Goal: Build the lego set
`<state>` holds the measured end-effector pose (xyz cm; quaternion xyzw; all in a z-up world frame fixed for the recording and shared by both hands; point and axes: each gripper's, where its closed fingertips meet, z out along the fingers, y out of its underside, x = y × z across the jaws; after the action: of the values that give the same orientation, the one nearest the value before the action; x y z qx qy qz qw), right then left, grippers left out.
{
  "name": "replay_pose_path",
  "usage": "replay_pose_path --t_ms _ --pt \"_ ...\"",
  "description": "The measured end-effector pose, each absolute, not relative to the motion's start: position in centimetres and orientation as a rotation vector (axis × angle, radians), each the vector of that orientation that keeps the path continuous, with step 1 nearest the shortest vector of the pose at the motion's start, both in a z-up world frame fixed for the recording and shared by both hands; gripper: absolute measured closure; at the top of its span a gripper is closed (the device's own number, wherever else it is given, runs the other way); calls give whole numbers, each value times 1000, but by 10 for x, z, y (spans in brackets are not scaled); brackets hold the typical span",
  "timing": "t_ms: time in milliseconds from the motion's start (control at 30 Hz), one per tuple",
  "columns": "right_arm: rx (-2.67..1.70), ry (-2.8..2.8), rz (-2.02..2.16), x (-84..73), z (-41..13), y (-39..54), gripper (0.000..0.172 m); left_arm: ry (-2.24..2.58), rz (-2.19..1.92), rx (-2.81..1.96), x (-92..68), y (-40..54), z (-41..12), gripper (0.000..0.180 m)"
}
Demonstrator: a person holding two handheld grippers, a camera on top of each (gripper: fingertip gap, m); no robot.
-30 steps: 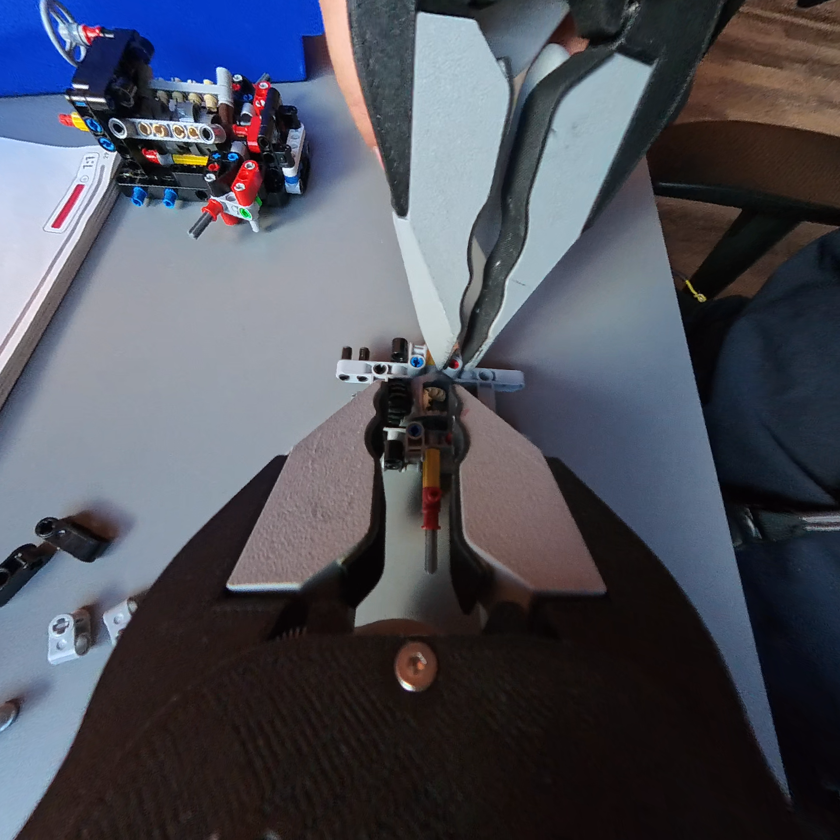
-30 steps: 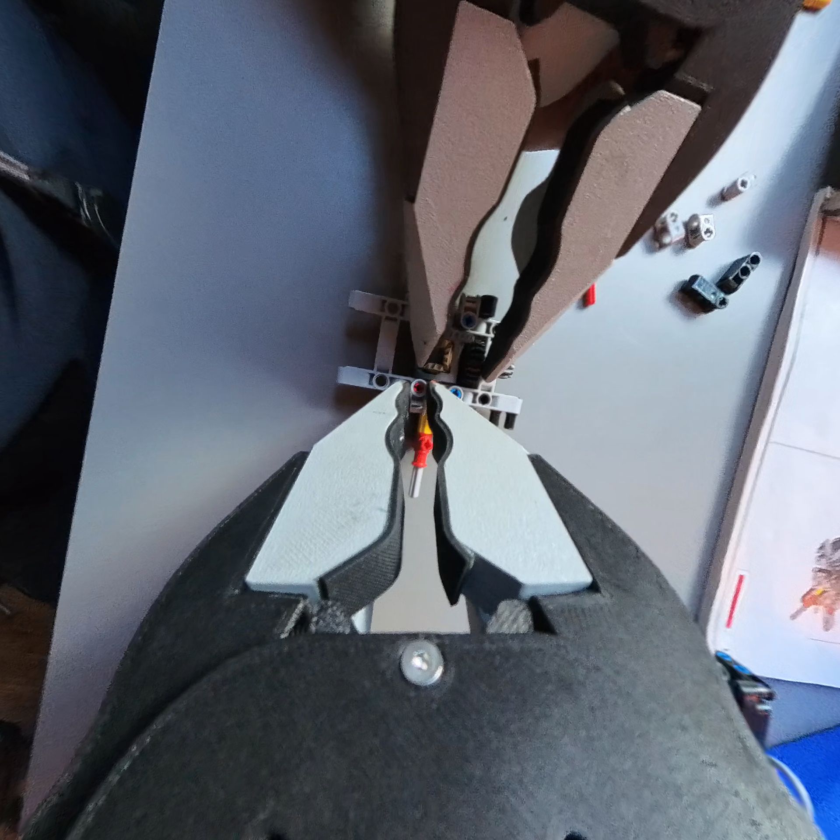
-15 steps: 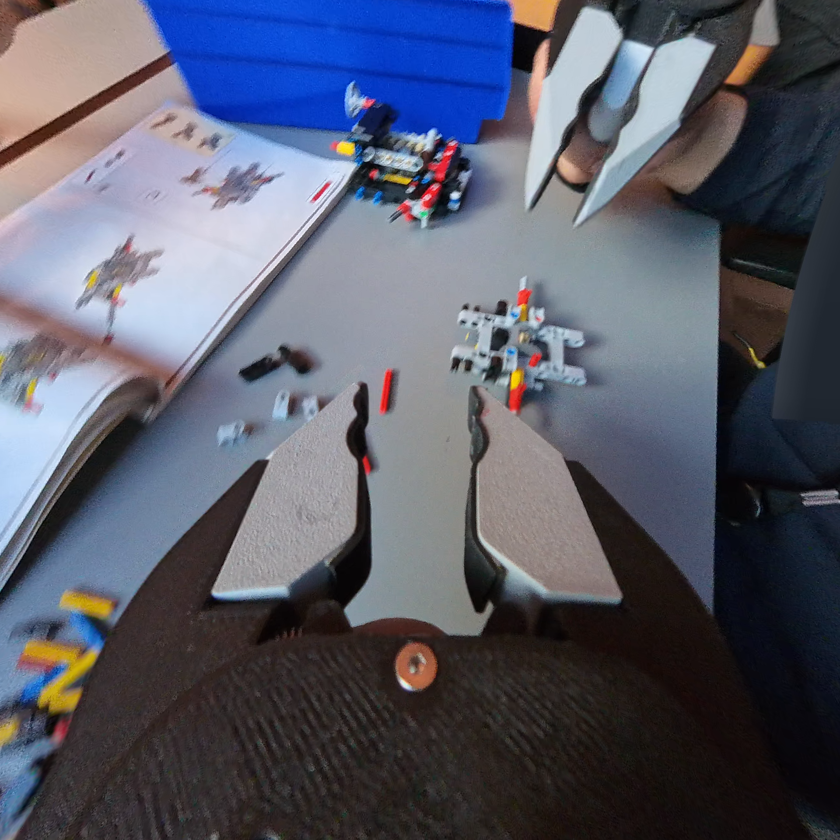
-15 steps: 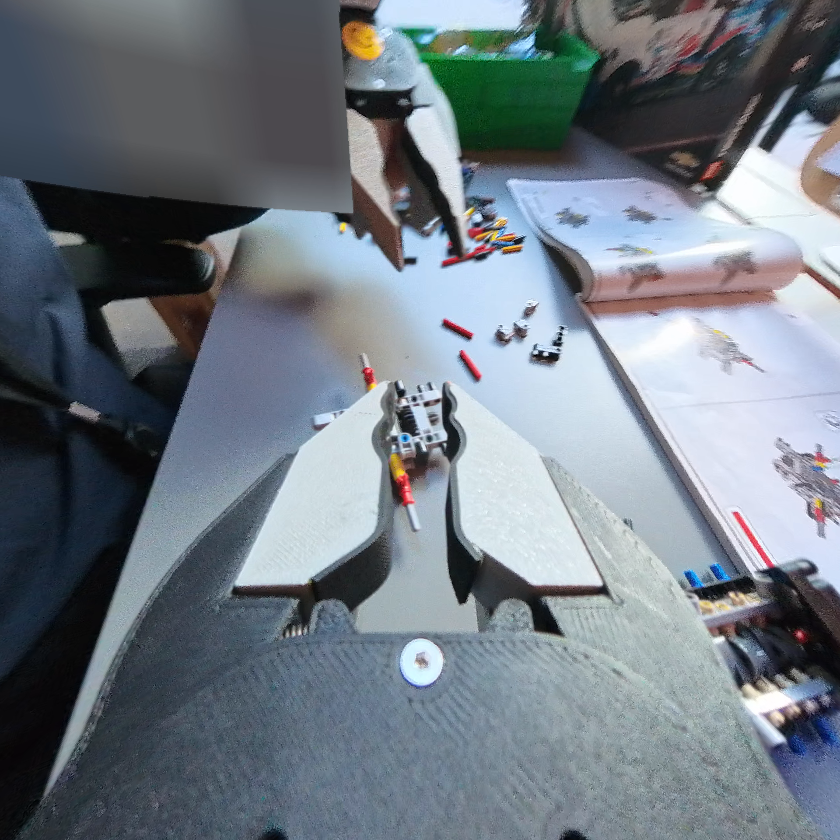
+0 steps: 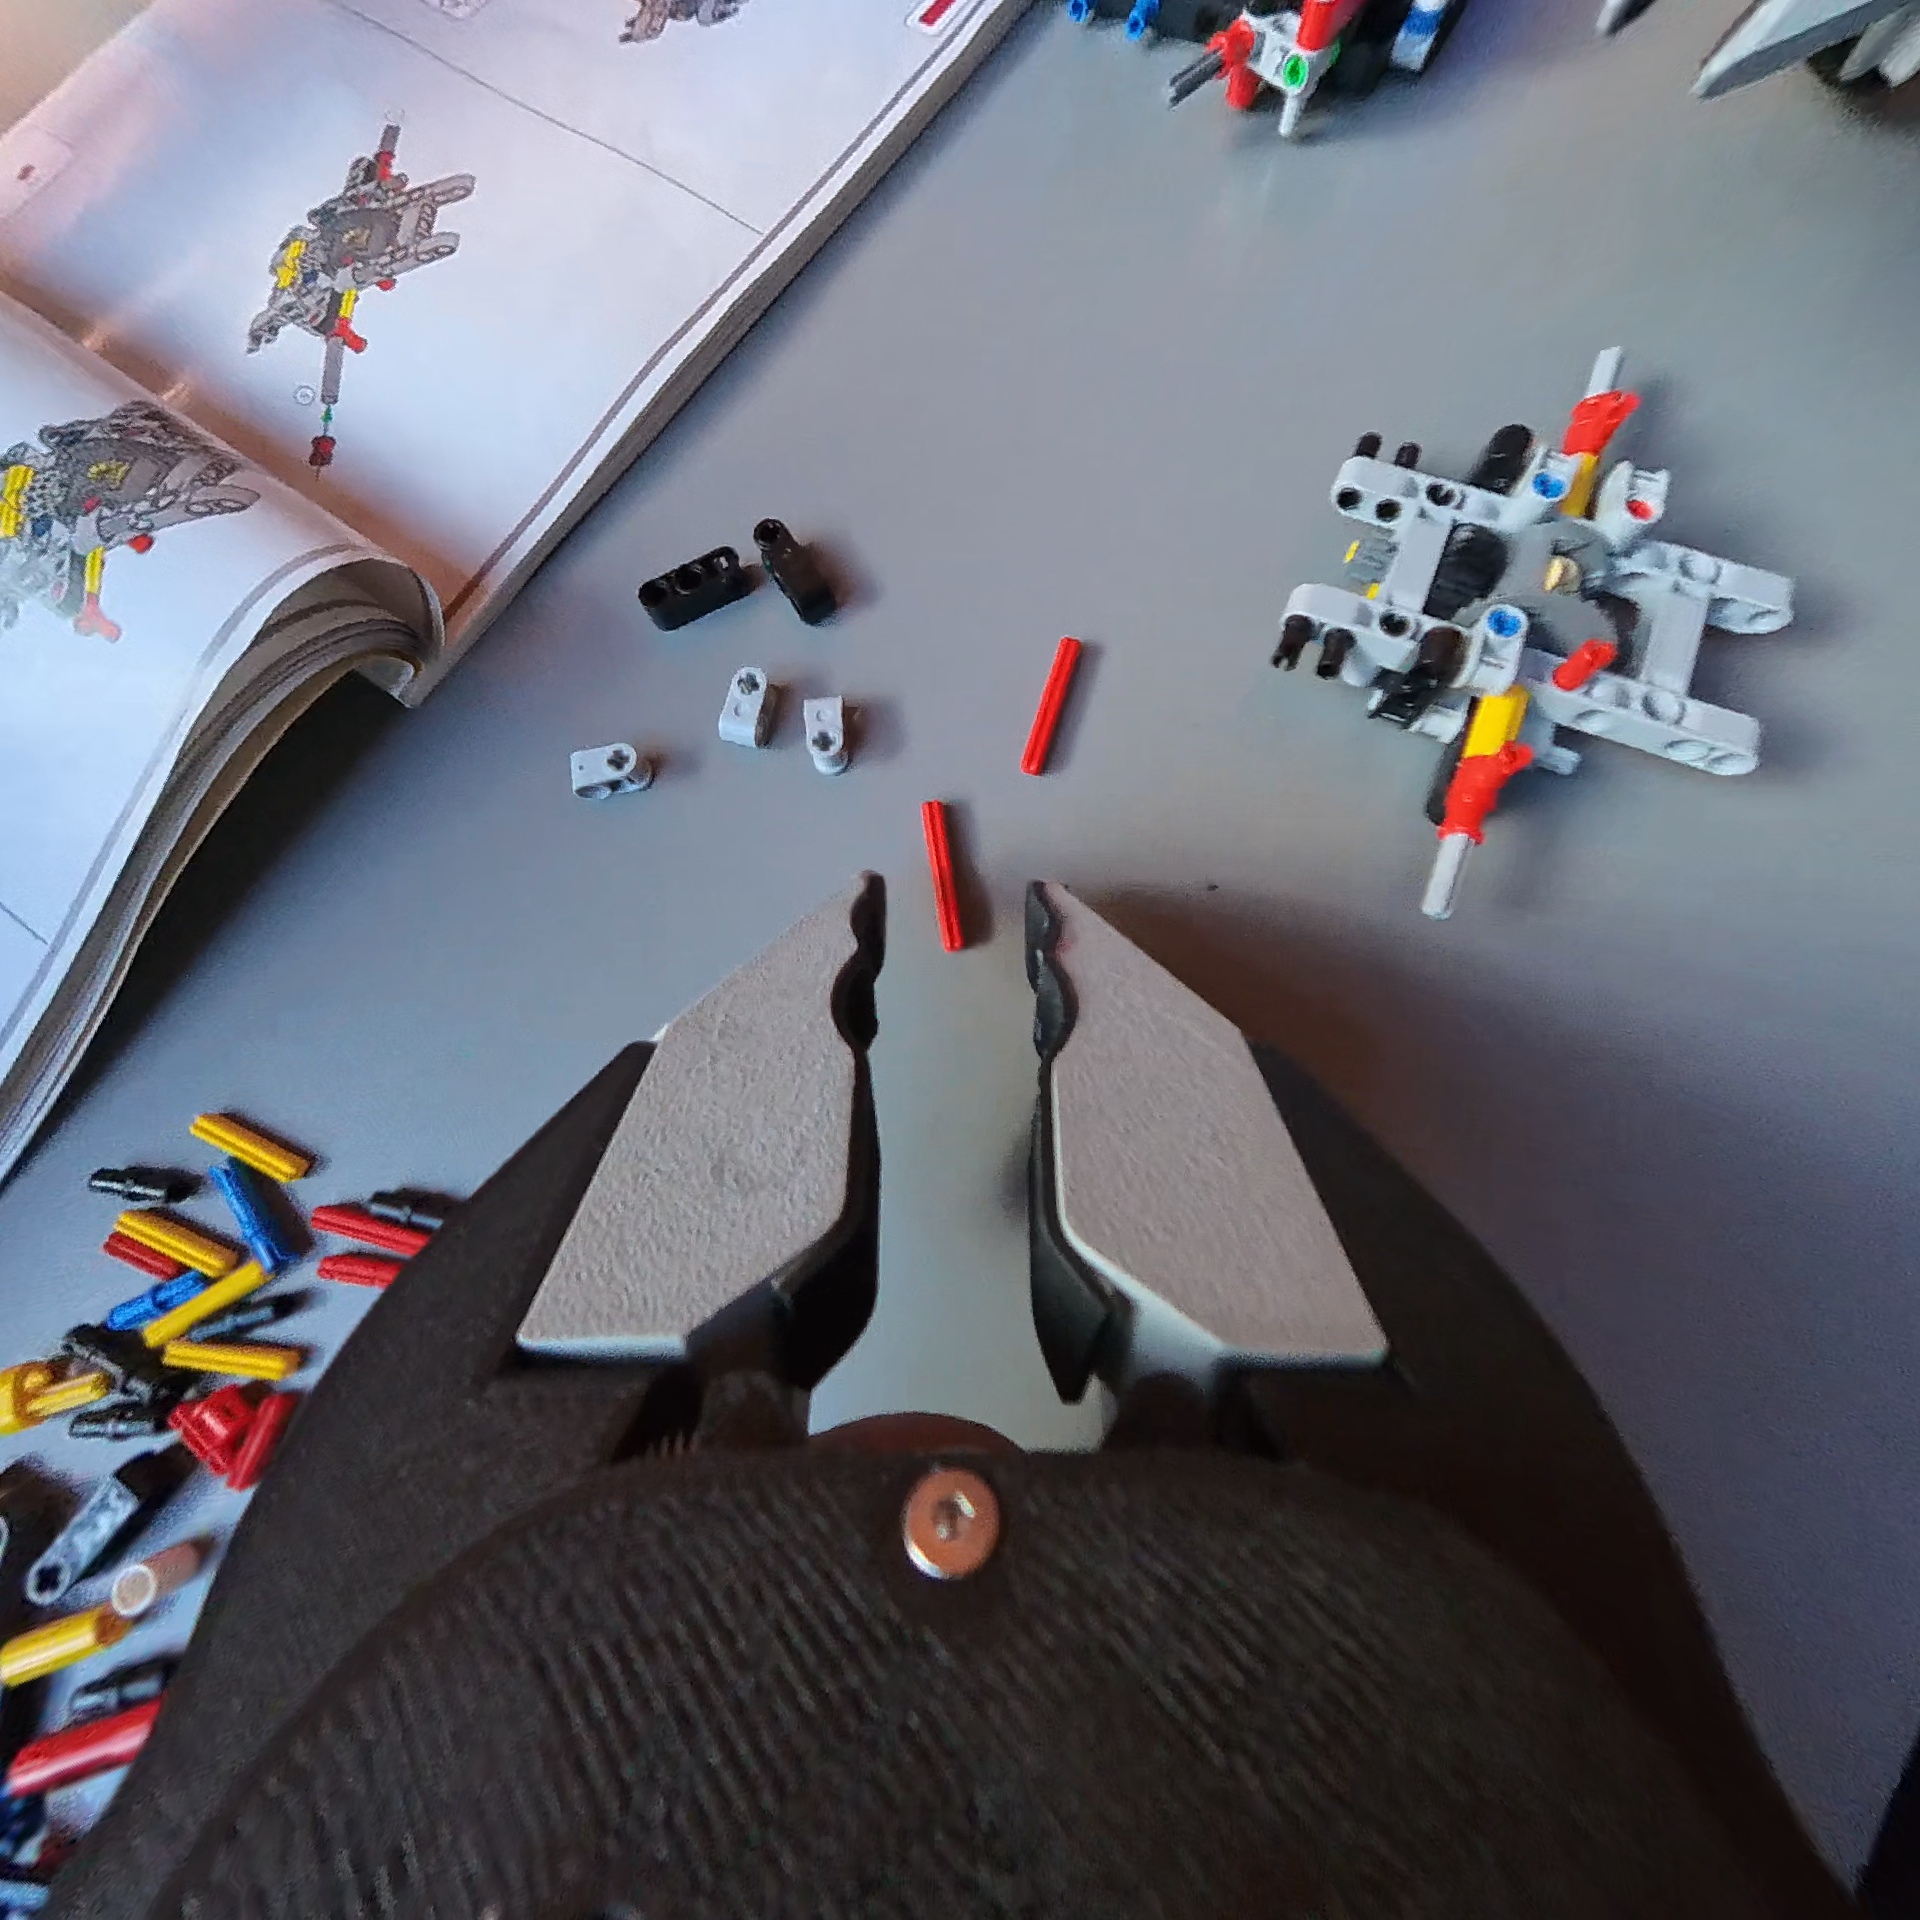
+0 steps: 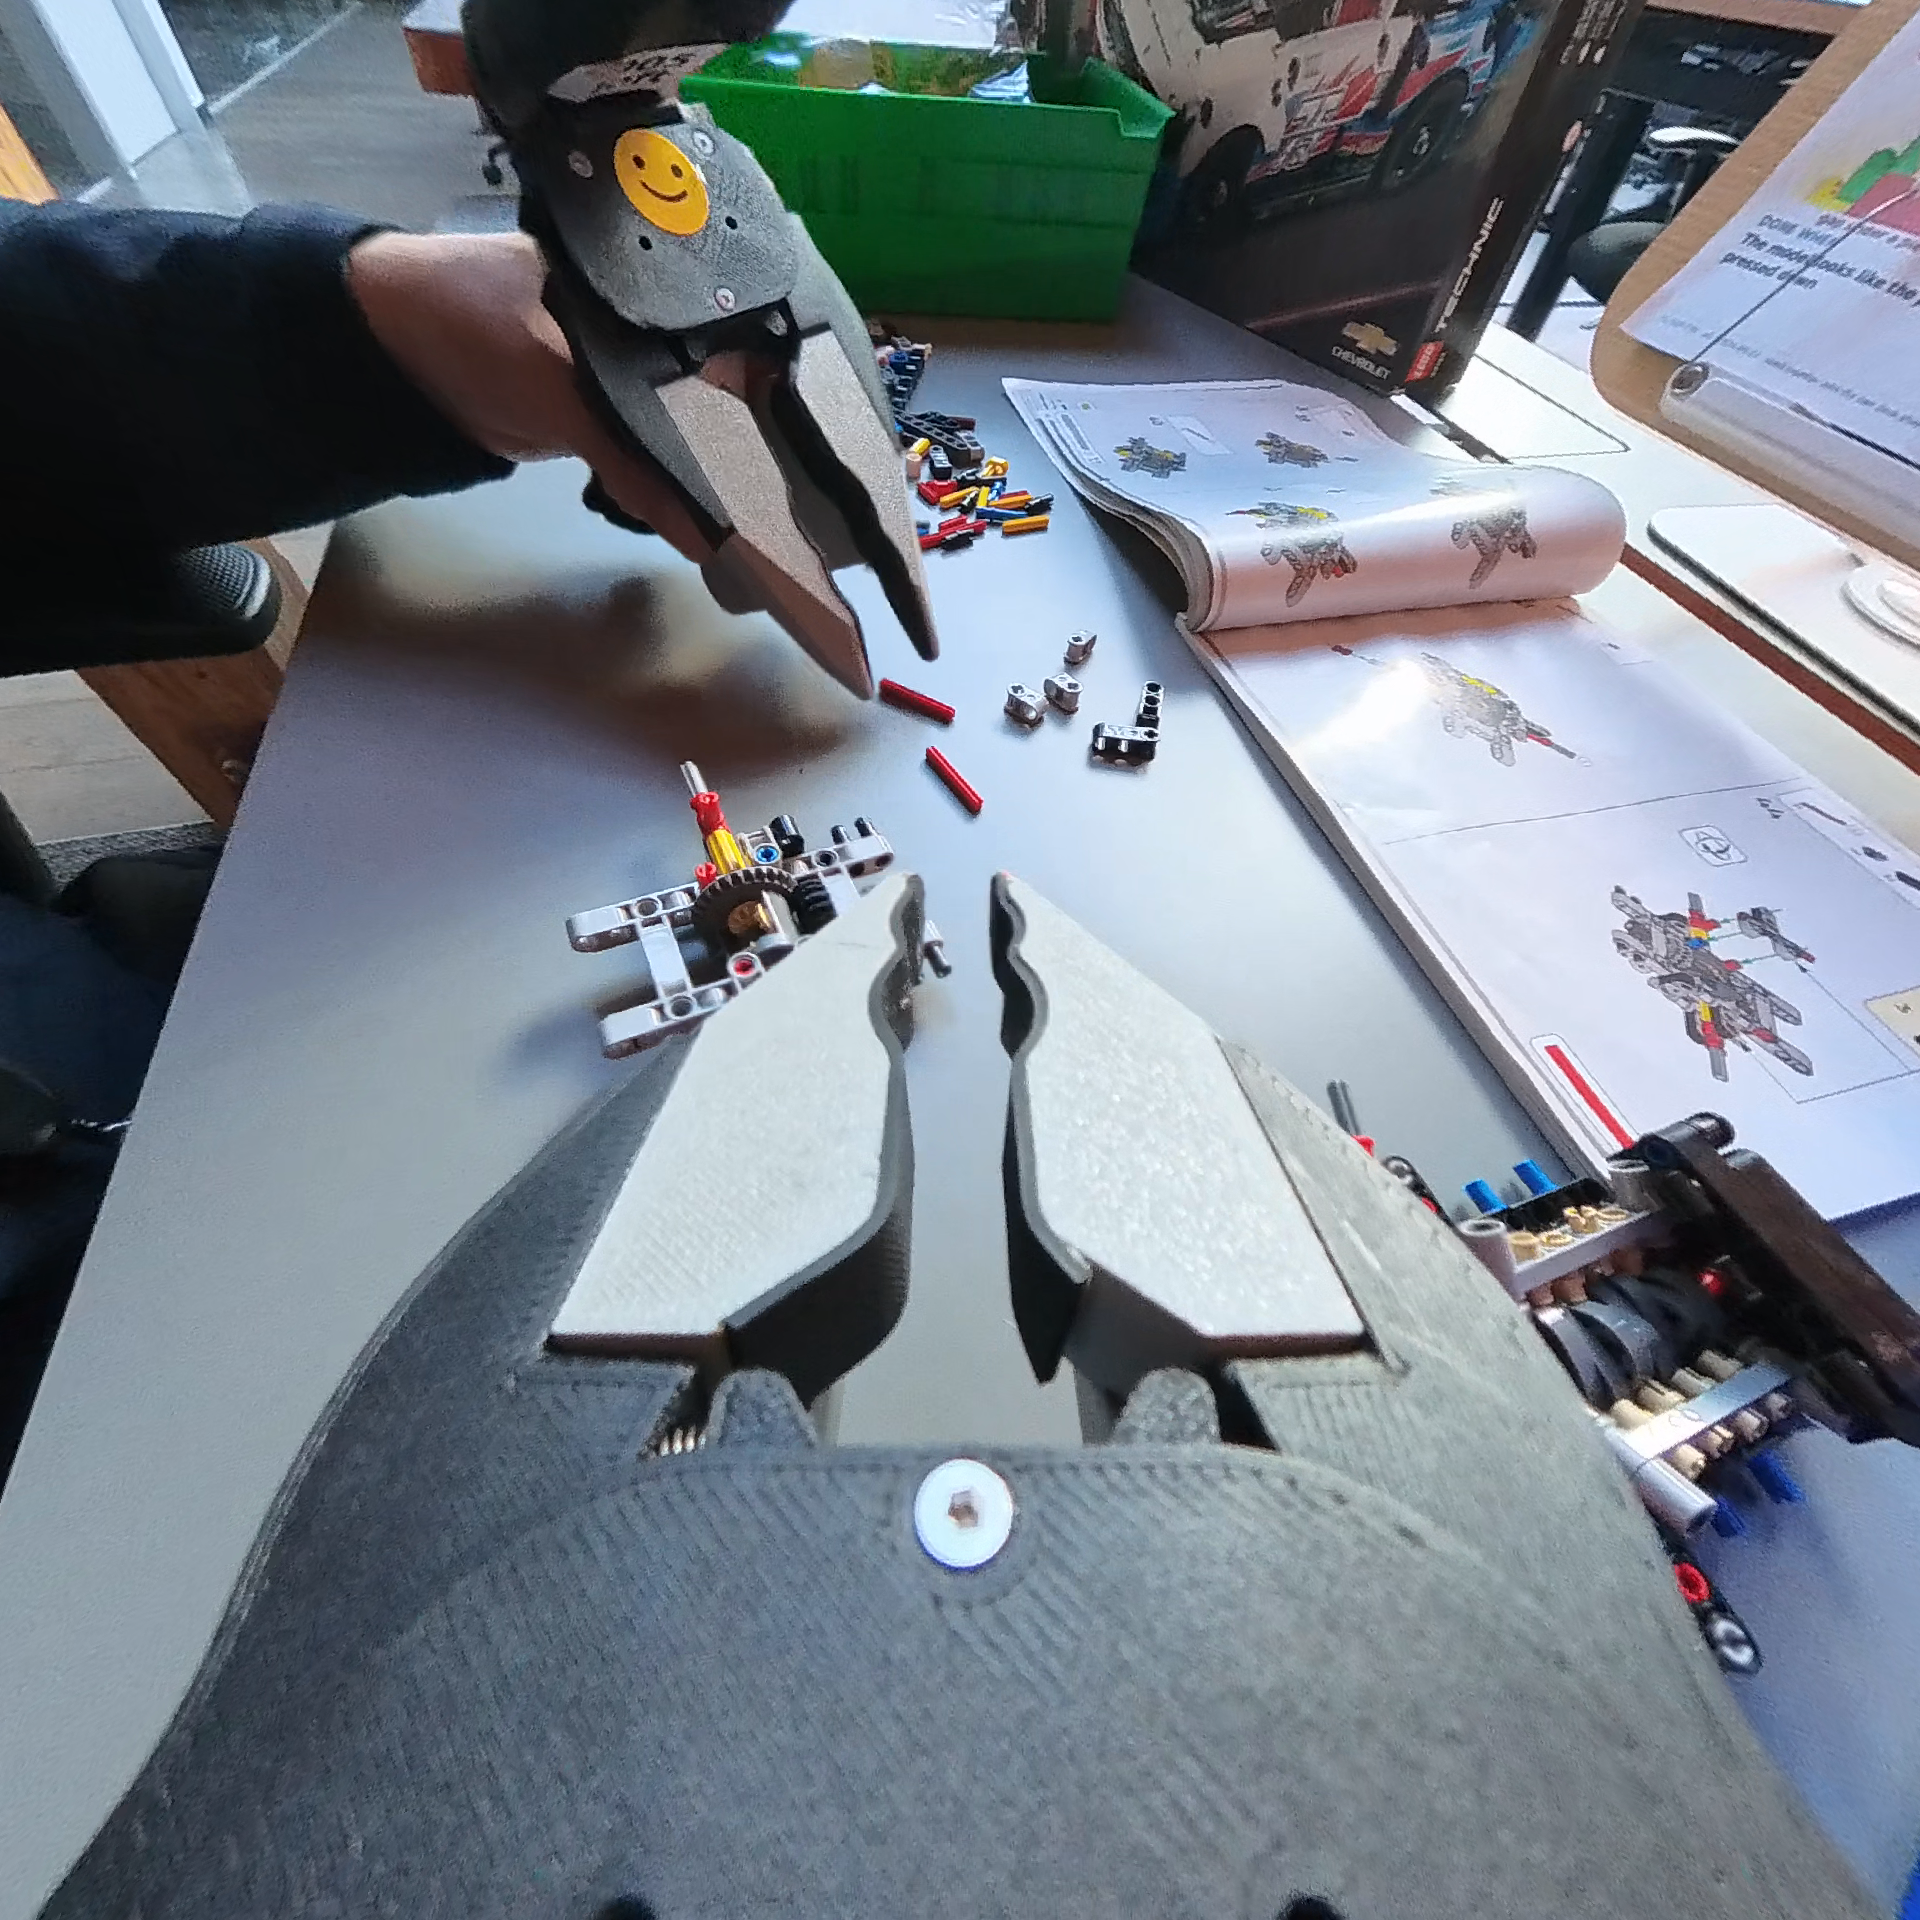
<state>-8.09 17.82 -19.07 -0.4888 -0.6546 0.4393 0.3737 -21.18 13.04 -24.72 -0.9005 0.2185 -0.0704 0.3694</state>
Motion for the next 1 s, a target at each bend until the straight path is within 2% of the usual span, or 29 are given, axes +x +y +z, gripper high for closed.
replay_pose_path --t_ms 167,400,667,733,833,1000 --pt "-1285 -1642 1144 -81 -190 185 163 521 -163 -2288 -214 131 -252 155" --pt "-1301 -1641 1169 -85 -193 185 164 477 -191 -2225 -211 165 -229 155" --pt "-1291 -1624 1168 -83 -189 186 164 558 -97 -2393 -210 205 -249 154" --pt "-1285 -1626 1176 -82 -187 184 164 560 -96 -2414 -211 207 -253 156" --pt "-1280 -1633 1175 -82 -188 183 165 593 -88 -2416 -211 208 -257 172" --pt "-1295 -1631 1198 -83 -189 182 167 633 -87 -2358 -211 211 -257 174"
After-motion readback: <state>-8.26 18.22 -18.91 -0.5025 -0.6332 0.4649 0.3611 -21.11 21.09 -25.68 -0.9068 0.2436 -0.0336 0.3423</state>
